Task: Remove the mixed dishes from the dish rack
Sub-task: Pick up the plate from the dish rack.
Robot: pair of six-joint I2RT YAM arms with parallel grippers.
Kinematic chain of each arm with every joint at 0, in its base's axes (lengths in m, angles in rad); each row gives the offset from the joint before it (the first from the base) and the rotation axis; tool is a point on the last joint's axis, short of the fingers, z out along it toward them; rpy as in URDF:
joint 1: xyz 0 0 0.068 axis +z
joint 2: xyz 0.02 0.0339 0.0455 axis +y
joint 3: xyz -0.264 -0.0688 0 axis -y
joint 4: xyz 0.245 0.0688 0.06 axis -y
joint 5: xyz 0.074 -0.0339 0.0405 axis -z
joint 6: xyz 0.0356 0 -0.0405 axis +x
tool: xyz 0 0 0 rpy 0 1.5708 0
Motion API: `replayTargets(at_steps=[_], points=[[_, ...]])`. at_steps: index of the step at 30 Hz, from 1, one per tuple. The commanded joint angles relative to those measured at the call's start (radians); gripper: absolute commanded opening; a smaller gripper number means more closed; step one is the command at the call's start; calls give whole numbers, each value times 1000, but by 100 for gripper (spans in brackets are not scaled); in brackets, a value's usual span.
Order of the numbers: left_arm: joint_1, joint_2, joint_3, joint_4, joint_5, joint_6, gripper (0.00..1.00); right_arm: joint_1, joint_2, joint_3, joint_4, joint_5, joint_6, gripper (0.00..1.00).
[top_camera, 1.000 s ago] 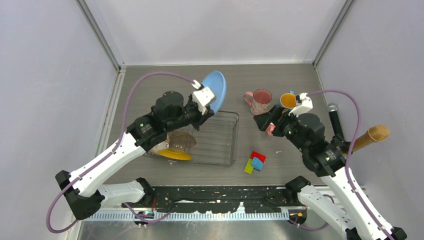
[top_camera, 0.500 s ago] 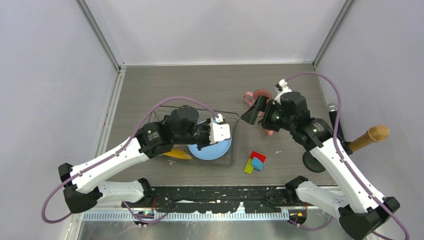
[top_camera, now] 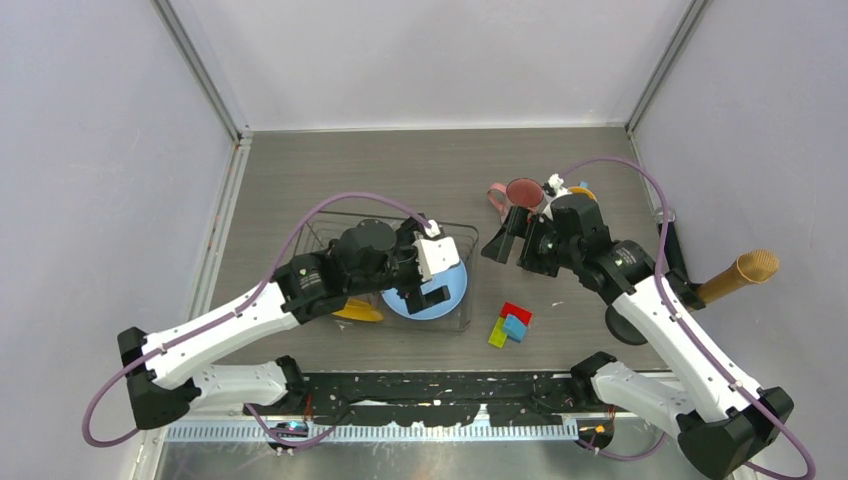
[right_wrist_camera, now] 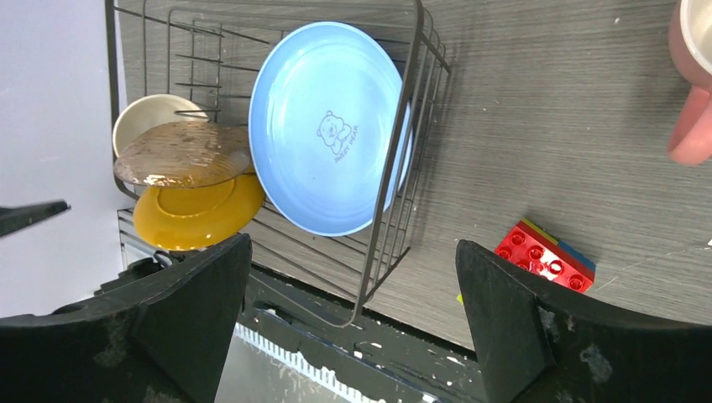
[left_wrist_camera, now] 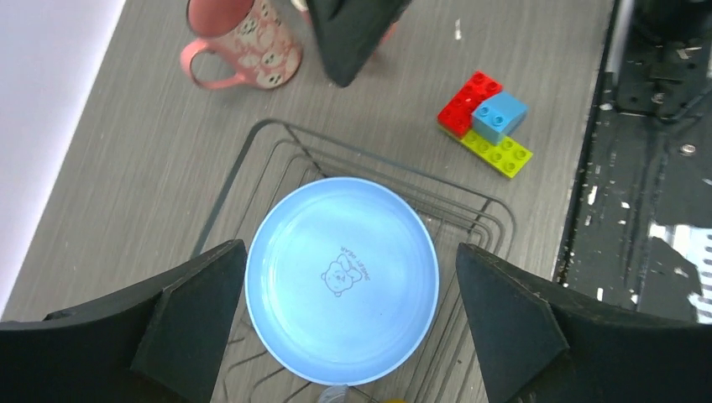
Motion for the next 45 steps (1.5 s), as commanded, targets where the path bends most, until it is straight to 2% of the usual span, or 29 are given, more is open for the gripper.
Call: replayTargets(at_steps=[1,3,7,12,19,25,27,33,38,41,45], points=[[0,-3,-71,137,-124,-147,100,-5,-42,-34,30,11,-27,98],[-1,23,-103,159,-63,-155,100,-5,-50,-47,30,26,-29,98],[2,125,-73,133,-90,-251,100,-5,-63,-59,17,33,-33,98],[4,254,-55,104,-72,-299,100,-5,-100,-89,14,51,-44,98],[16,385,-52,79,-64,-387,89,-5,-139,-115,-3,74,-70,99],[16,458,-42,80,27,-379,82,-5,-158,-128,-9,93,-84,99],[16,483,-42,71,5,-375,76,-5,-161,-131,-10,100,-86,99],[17,573,-5,28,-43,-385,70,-5,-170,-141,-10,117,-93,99],[16,622,25,12,-59,-394,59,-5,-167,-144,-9,121,-93,99],[17,629,30,12,-59,-395,43,-5,-167,-146,-8,124,-94,99],[17,627,32,11,-50,-396,27,-5,-162,-147,-8,132,-97,99]])
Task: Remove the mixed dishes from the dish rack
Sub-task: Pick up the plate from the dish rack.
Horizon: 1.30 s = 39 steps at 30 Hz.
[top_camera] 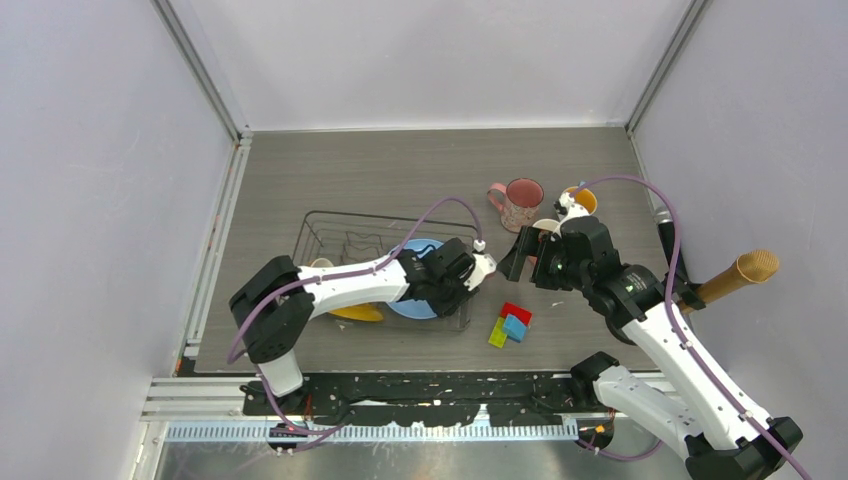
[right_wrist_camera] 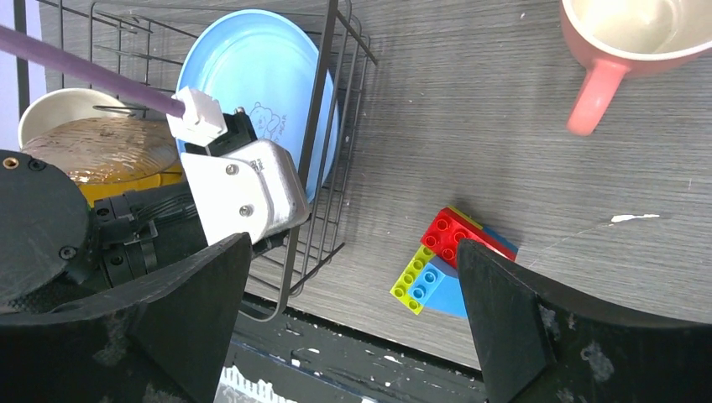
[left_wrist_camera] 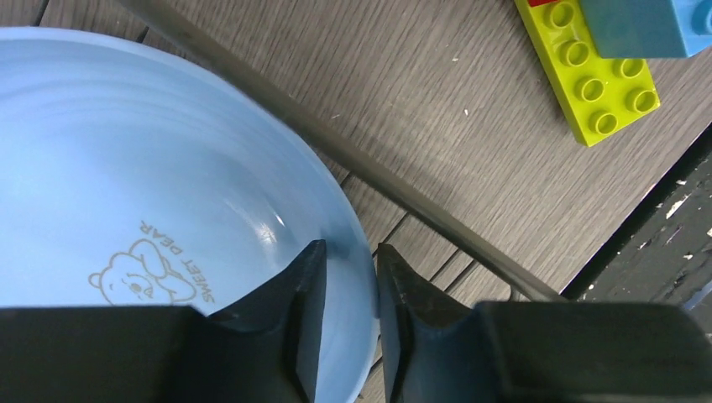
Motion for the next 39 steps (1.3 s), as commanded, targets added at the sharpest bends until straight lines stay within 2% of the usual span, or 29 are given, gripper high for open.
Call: replayTargets(at_steps=[1,6,7,8,14,21,30,39], points=[[4,-2,29,-15,-1,-7,25,-5,-4,1,13,23,-17,99],[4,-20,37,-28,-18,-10,11,-5,-2,2,14,23,-15,99],[2,-29,53,-46,-22,-11,3,-5,-3,1,14,24,-15,99],[1,-34,60,-54,-22,-10,0,-5,-4,1,14,24,-14,99],[-2,-93,82,-57,-39,-6,0,-5,-15,1,13,28,-12,99],[-2,-196,101,-76,-161,-94,0,-5,-18,14,14,38,-28,99],[-2,-378,25,83,-242,-140,0,-5,-22,33,24,33,-38,99],[0,-489,-35,180,-156,-70,0,-5,-74,27,85,-1,-39,99]])
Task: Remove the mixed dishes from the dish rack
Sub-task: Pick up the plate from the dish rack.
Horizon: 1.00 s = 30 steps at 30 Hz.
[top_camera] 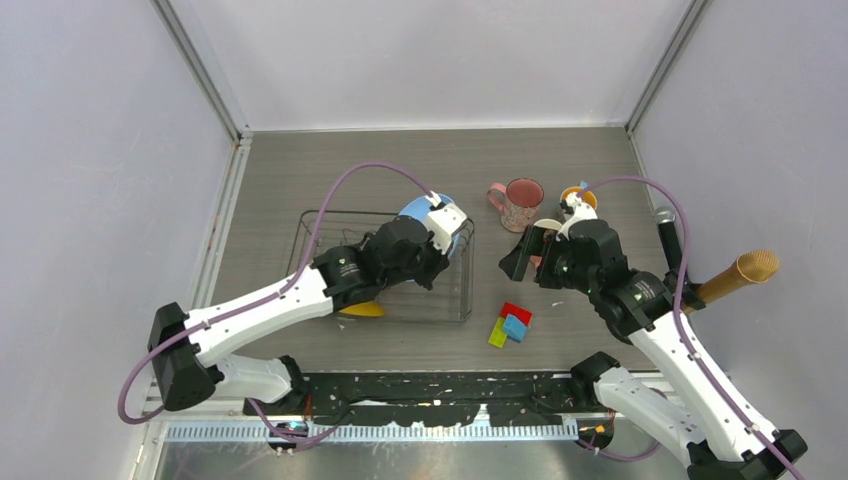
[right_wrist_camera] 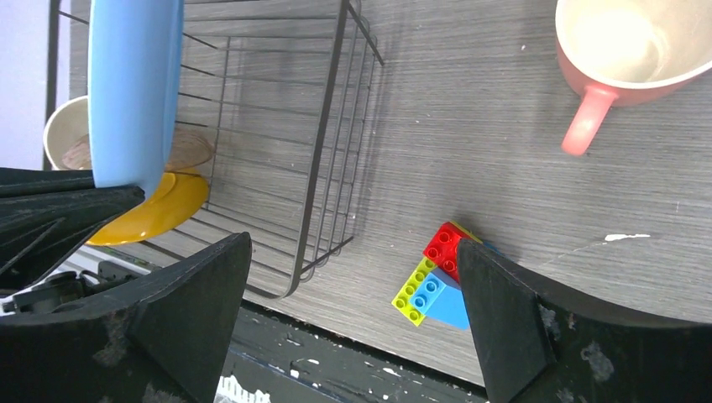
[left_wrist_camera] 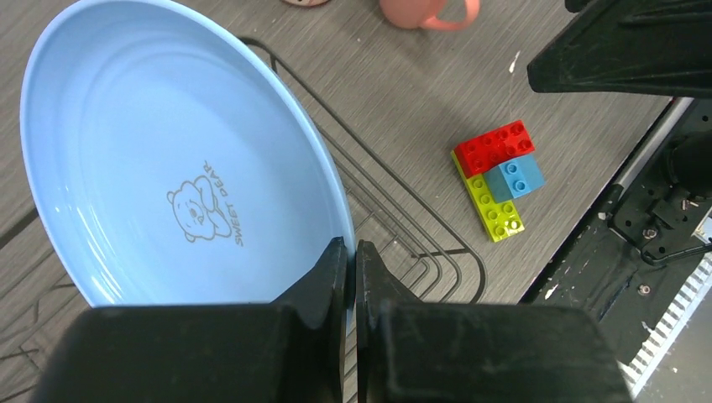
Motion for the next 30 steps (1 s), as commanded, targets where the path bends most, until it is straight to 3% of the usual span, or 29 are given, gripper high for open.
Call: replayTargets(at_steps=[1,8,13,20,30], points=[[1,-47,-15,108,35,54,0,-5,-36,27,81,-17,-17,99],[-1,-68,-38,103,249,224,0,-5,-64,26,174,-32,22,99],[-8,-73,10,7,302,339,0,-5,-38,42,174,86,163,99],[-22,-90,42,-120,468,460,0,-5,57,81,184,-12,186,99],[-40,-81,77,-169,462,499,0,-5,187,129,137,-135,165,93]])
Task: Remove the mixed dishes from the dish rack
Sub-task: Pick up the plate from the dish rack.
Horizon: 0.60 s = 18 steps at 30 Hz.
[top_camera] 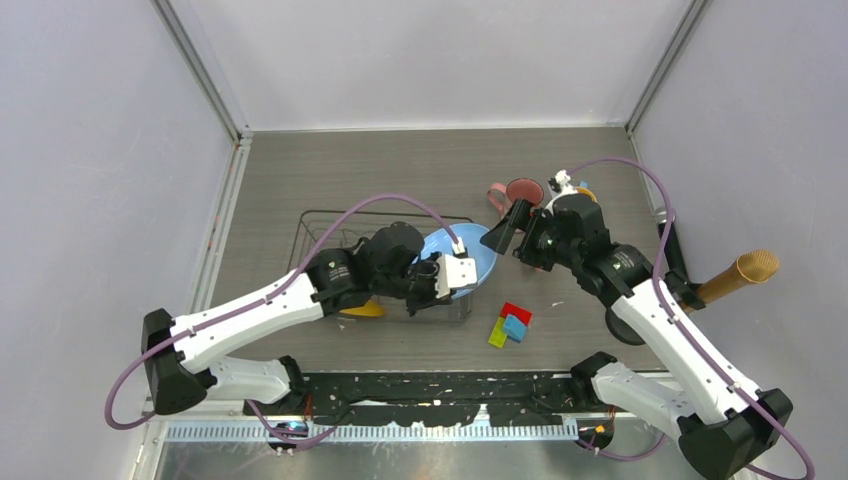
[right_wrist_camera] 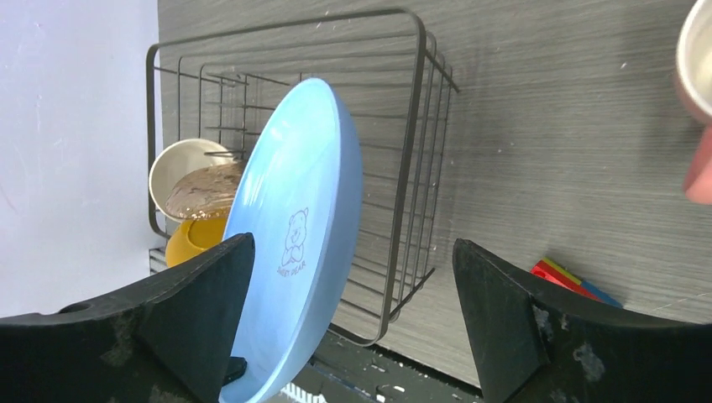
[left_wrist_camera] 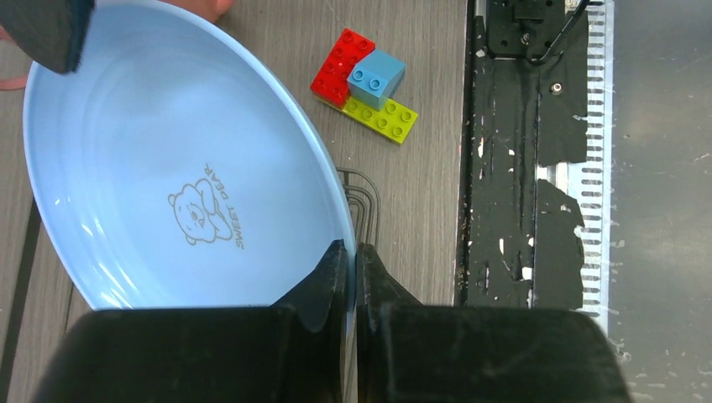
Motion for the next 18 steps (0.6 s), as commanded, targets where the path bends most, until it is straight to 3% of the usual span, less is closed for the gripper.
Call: replayTargets(at_steps=[1,5,11,18], points=[[-11,-26,62,-10,21,58,0,-5,27,48,-16,-73,-9,93],[-21,-21,82,-45,11,83,0,-5,44,53,-73,-108,-32,89],[-35,-4,91,-62,1,105,0,-5,48,48,-70,-198,-40,75],[-52,12,90,-55,-10,94,0,-5,29,40,-48,-211,-31,31]])
